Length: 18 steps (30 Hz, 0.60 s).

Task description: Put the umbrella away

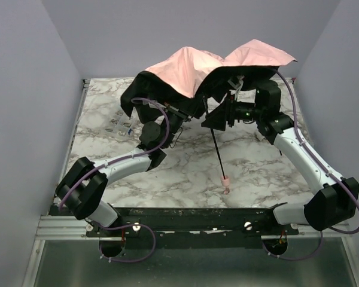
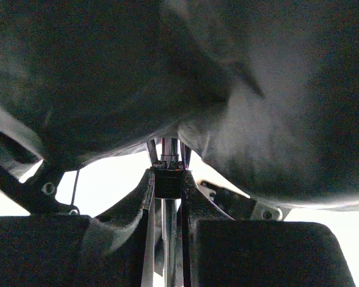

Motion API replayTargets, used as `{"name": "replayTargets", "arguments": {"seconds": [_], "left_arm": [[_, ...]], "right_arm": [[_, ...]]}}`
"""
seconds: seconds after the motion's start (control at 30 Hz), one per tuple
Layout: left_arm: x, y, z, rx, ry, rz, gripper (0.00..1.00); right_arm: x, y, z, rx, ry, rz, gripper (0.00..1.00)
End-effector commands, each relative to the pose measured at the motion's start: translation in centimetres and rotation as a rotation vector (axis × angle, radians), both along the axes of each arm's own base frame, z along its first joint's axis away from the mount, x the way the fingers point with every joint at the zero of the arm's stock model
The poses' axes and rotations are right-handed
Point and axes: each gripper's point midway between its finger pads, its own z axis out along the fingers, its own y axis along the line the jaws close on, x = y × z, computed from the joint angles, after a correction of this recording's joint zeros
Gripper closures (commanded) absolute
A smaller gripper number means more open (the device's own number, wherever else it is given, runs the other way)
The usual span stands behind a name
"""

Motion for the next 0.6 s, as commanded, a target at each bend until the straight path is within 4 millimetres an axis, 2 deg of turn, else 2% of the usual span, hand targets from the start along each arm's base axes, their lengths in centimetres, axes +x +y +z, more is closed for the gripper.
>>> {"name": "replayTargets", "arguments": {"seconds": [0.0, 0.13, 0.23, 0.3, 0.4, 0.47, 0.57], "left_arm": [[0.2, 2.3, 4.5, -0.044, -0.113, 0.075, 1.0], [0.6, 3.0, 5.6, -0.042, -0.152, 0.117, 1.0], [0.8, 3.7, 6.7, -0.046, -0.185, 0.147, 1.0], [0.9, 4.2, 7.3, -0.044, -0.202, 0.164, 1.0], [0.8, 4.5, 8.2, -0.041, -0.231, 0.172, 1.0], [0.7, 4.7, 8.4, -0.034, -0.244, 0.174, 1.0], [0.4, 5.0, 8.5, -0.03, -0.267, 0.167, 1.0]], "right_arm": [[-1.9, -0.2, 0.3, 0.033, 0.01, 0.065, 0.28], [-3.4, -0.1, 0.3, 0.091, 0.071, 0.102, 0.28], [-3.7, -0.1, -0.3, 0.098, 0.107, 0.099, 0.29], [-3.8, -0.1, -0.9, 0.1, 0.134, 0.098, 0.34], [-3.9, 0.0, -1.4, 0.106, 0.16, 0.098, 0.5], [-3.8, -0.1, -1.4, 0.106, 0.163, 0.094, 0.66], [-3.7, -0.1, -1.3, 0.103, 0.16, 0.093, 0.83]]}}
